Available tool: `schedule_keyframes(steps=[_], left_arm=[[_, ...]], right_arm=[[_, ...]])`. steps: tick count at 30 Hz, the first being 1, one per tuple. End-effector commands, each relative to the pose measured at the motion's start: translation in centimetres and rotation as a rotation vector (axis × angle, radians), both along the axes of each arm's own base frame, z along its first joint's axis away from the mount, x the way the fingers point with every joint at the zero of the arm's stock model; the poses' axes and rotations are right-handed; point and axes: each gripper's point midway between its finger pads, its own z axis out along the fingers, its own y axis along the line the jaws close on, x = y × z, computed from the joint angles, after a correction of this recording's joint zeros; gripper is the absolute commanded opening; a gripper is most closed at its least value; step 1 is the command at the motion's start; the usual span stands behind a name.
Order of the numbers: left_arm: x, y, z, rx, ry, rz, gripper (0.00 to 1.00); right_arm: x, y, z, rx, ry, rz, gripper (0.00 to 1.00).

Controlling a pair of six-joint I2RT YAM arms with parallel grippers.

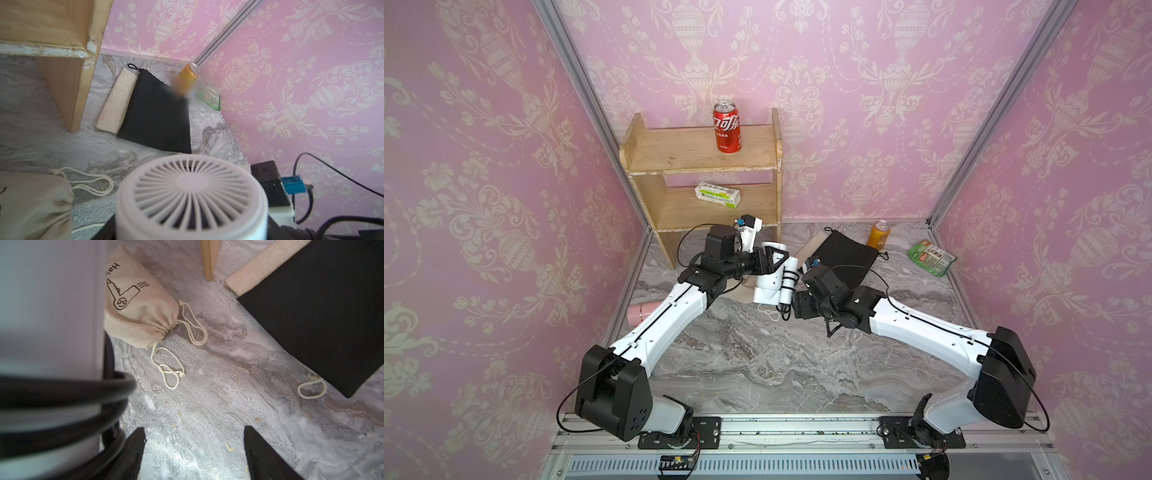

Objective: Pack away hair dryers
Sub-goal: Fold the hair dryer.

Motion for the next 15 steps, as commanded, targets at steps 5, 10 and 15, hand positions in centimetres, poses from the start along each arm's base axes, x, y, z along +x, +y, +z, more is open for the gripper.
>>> schedule_keyframes(steps=[5, 10, 15], left_arm=[[-1.3, -1.8, 3.3, -0.086, -0.053, -0.076, 0.24], [-1.3, -2.3, 4.3, -0.117, -0.049, -0.095, 0.27], [-0.9, -3.1, 5.6, -0.194, -0.043, -0.125, 0.30]], right_arm=[[-0.6, -3.6, 0.9, 0.046, -0.037, -0.039, 0.81], [-1.3, -7.9, 4.6, 0.225, -0.143, -0.052, 0.88], [-2.5, -7.4, 9.7, 0.406, -0.246, 0.069, 0.91]])
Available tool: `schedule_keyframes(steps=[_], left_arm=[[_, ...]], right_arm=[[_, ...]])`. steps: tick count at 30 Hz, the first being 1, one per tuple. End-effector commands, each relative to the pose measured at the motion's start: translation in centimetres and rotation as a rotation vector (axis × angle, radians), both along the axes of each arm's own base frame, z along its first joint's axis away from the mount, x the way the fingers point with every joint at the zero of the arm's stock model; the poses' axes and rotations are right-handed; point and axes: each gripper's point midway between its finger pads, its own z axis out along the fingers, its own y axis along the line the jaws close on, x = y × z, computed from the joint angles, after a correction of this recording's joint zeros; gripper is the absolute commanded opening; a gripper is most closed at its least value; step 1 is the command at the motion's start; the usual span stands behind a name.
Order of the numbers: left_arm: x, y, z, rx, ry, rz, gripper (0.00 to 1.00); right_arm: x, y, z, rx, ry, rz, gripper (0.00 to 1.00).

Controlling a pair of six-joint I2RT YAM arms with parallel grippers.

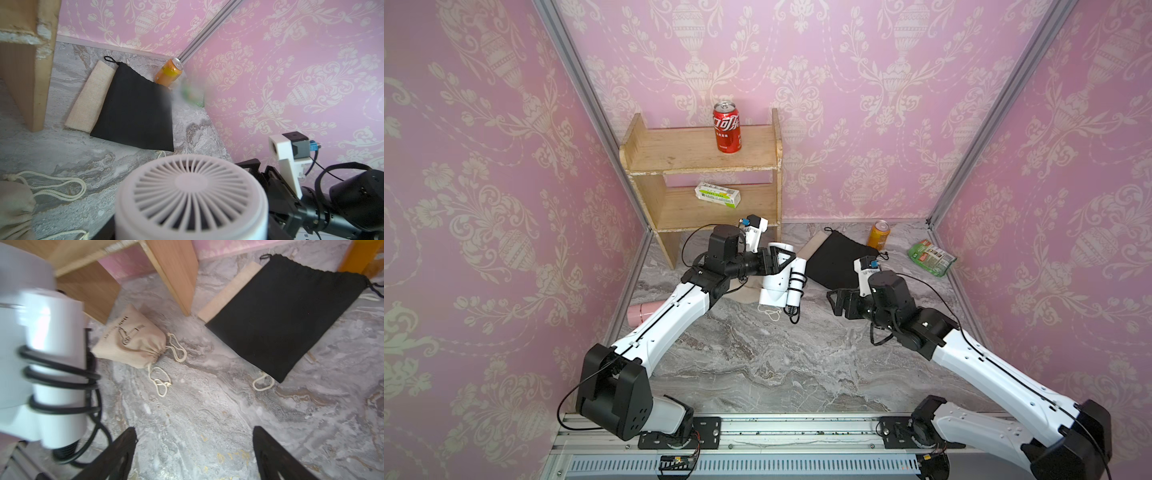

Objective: Pack away hair dryers
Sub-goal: Fold the hair dryer, then adjust the hair dryer.

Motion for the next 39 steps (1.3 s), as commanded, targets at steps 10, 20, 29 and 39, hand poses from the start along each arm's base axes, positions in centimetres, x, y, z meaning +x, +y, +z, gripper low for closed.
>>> schedule_keyframes(steps=[10, 20, 29, 39], left_arm=[[0.5, -1.9, 7.2, -0.237, -0.089, -0.074, 0.35], [0.2, -2.2, 8.7, -0.274, -0.113, -0.090, 0.35], [-0.1, -2.5, 9.9, -0.291, -0.136, -0.093, 0.35], [0.2, -2.5, 9.6, -0.263, -0.152, -0.069, 0.45]], right_arm=[[0.4, 5.7, 7.7, 0.303, -0.166, 0.280, 0.92], [2.9, 7.6, 8.9, 0.412, -0.155, 0.301, 0.91], [3.7, 9.2, 9.6, 0.503, -0.127, 0.337, 0.67], [3.7, 8.6, 9.7, 0.494, -0.133, 0.305, 0.23]])
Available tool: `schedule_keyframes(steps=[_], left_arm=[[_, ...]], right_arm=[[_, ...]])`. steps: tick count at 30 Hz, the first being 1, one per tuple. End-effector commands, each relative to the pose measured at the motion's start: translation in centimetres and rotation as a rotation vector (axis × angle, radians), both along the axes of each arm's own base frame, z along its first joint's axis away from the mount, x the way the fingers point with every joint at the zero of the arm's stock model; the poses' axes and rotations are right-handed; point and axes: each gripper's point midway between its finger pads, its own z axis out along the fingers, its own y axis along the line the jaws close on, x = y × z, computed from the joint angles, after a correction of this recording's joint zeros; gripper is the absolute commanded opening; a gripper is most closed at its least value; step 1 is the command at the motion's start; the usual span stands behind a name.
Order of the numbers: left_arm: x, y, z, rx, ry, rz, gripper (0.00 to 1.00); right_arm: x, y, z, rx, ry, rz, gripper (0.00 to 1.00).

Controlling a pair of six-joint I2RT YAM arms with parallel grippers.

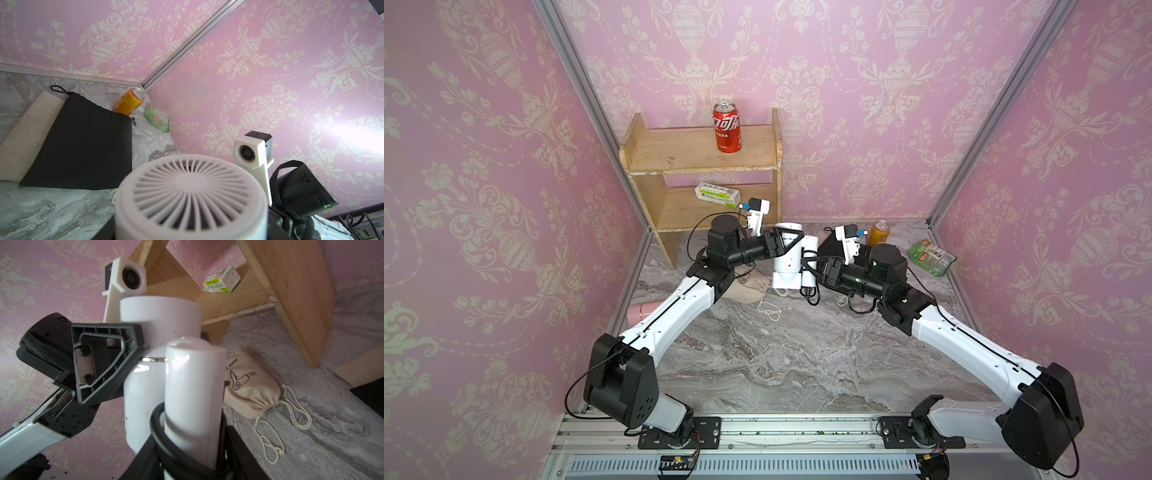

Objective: Pack away hair dryers
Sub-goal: Adjust the hair dryer.

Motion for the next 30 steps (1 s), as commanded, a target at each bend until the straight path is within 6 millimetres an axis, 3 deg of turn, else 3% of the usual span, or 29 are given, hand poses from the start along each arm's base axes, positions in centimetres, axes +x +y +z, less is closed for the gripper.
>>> schedule_keyframes(steps=[1, 6, 9, 14, 17, 23, 26, 30], left_arm=[[-0.8, -0.6, 3.7, -0.035, -0.109, -0.021, 0.48], [-0.5, -0.4, 2.5, 0.011, -0.101, 0.001, 0.74], [-0.3, 0.4, 1.3, 0.094, -0.098, 0.048, 0.81], [0.7, 2.3, -1.7, 0.279, -0.045, 0.156, 0.84], [1.1, 3.3, -3.5, 0.372, -0.018, 0.200, 0.84], [0.9, 5.1, -8.6, 0.632, 0.050, 0.227, 0.84], [0.6, 4.6, -11.4, 0.705, 0.094, 0.208, 0.83], [0.3, 1.3, -14.7, 0.757, 0.128, 0.156, 0.82]], right_arm=[[-0.3, -0.4, 2.2, 0.024, -0.044, -0.017, 0.22], [-0.2, -2.1, 1.7, -0.032, -0.049, -0.101, 0.19], [0.1, -4.0, 0.5, -0.092, -0.026, -0.200, 0.19], [0.4, -9.6, -3.9, -0.267, 0.093, -0.415, 0.17], [-0.4, -13.5, -6.7, -0.391, 0.162, -0.534, 0.17], [-2.8, -18.8, -9.6, -0.573, 0.249, -0.655, 0.18], [-3.7, -20.4, -10.3, -0.607, 0.275, -0.690, 0.19], [-4.5, -22.1, -11.3, -0.623, 0.323, -0.725, 0.19]])
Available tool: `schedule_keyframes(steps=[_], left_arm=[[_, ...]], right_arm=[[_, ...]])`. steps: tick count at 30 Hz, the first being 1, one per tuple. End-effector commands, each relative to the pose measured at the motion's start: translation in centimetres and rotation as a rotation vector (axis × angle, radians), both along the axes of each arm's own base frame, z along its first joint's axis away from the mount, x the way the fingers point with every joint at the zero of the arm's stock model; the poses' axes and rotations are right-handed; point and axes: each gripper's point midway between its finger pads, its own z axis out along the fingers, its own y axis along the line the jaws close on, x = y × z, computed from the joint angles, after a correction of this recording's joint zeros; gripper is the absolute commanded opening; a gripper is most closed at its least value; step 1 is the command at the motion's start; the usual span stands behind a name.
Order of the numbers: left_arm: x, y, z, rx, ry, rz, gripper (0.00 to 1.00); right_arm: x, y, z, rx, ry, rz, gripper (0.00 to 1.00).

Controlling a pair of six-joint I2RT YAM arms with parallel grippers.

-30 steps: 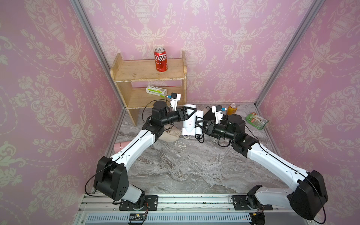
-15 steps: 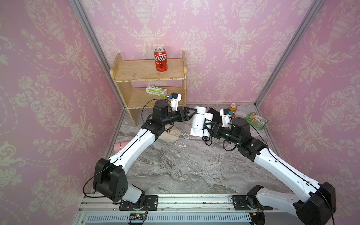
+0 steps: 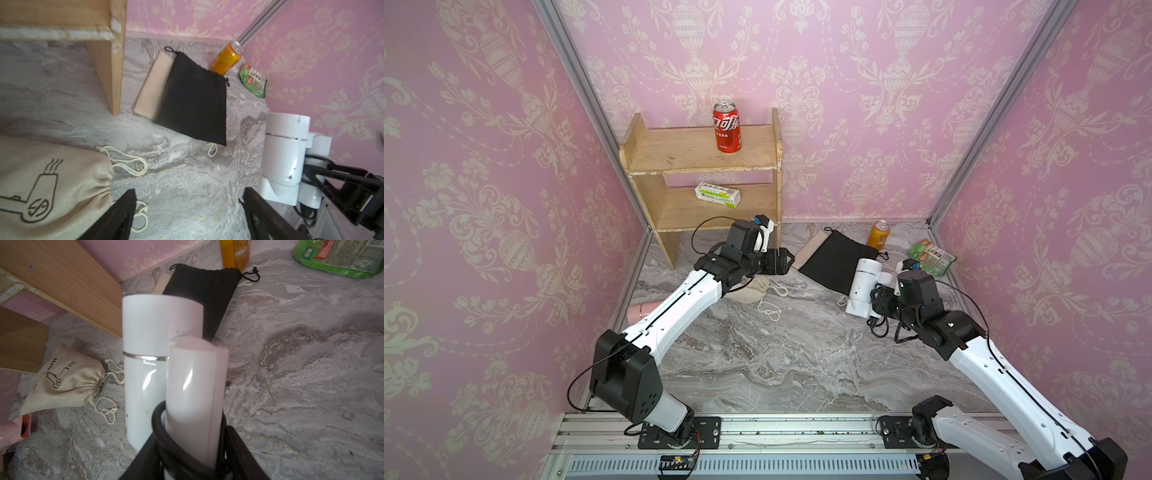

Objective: Pack away hair dryers
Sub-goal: Adjust the hair dryer, then pick up the drawstring bag from the center of the board.

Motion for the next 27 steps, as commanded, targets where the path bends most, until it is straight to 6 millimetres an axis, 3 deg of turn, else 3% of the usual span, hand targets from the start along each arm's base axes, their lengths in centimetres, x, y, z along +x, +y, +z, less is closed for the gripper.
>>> schedule_keyframes(steps=[1, 9, 15, 21, 27], left_arm=[[-0.5, -2.2, -3.6, 0.136, 0.042, -0.043, 0.82], [-0.3, -10.3, -8.6, 0.322, 0.024, -0.188, 0.81], [0.5, -15.1, -10.3, 0.384, -0.015, -0.287, 0.81], [1.5, -18.7, -12.3, 0.455, -0.059, -0.366, 0.81], [3.0, -21.2, -14.3, 0.516, -0.101, -0.392, 0.82]], right_arm=[[-0.8, -1.9, -0.2, -0.044, 0.002, -0.046, 0.19], [-2.6, -5.5, -2.6, -0.019, 0.085, -0.158, 0.19], [-3.3, -8.1, -3.6, 0.026, 0.123, -0.238, 0.19], [-2.7, -9.8, -4.5, 0.116, 0.132, -0.296, 0.19], [-2.0, -9.9, -4.7, 0.124, 0.145, -0.281, 0.19]])
